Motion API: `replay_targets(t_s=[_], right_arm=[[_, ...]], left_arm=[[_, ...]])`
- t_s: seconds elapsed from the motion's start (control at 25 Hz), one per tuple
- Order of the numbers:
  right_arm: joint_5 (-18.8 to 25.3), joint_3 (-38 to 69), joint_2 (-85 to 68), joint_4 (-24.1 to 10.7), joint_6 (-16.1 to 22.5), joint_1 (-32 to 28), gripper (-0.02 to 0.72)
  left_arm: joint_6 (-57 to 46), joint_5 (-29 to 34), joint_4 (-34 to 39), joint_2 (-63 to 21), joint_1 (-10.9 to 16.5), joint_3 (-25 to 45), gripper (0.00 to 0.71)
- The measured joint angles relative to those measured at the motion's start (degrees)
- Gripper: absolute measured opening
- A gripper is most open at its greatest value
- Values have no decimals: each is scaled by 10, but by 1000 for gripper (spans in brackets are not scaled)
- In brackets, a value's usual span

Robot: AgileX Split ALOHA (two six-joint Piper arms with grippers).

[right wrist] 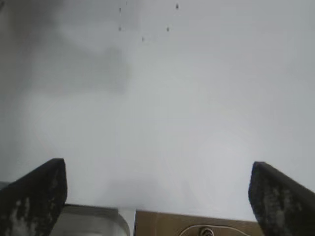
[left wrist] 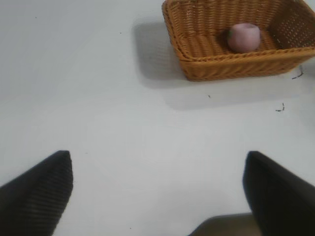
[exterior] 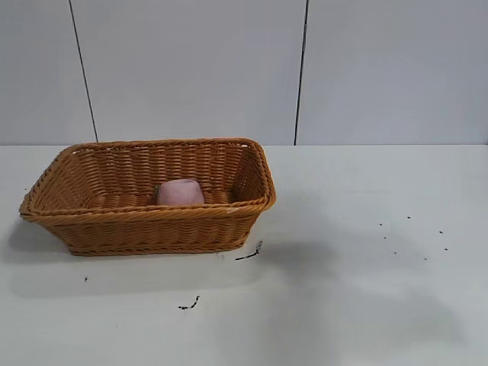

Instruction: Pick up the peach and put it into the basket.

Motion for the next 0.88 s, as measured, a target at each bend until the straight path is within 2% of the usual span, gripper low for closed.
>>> replay_targets(t_s=[0.04,0.2,0.44,0.88], right_arm=[[-1,10,-33,1,0,0,689],[-49,25,-165,9,0,0,689],[-58,37,-295,12,0,0,689],[-60,37,-335,17,0,0,689]], left_arm=[[0,0,0,0,0,0,692],[0,0,0,0,0,0,692],[0,0,0,0,0,0,692],[0,0,0,0,0,0,692]])
